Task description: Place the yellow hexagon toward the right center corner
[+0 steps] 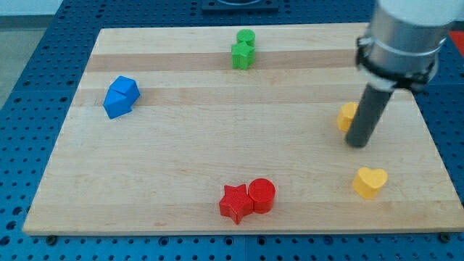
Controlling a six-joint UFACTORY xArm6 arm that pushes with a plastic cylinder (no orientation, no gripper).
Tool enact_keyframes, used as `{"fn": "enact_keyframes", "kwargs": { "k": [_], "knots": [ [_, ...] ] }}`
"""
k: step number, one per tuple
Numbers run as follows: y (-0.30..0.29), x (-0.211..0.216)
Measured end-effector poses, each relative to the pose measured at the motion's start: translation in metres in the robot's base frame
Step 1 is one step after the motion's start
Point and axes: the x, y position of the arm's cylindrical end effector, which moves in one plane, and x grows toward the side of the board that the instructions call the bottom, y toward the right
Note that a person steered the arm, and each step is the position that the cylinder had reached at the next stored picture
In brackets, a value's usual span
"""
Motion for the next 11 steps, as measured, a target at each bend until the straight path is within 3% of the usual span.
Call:
{"fn": "enact_keyframes", "kwargs": {
  "k": [1, 2, 4, 5, 6, 11],
  "knots": [
    [0.017, -0.025],
    [0.016, -0.024],
    [-0.035, 0.030],
    [-0.042, -0.033],
    [-0.042, -0.057],
    [-0.019, -0.083]
  ]
}}
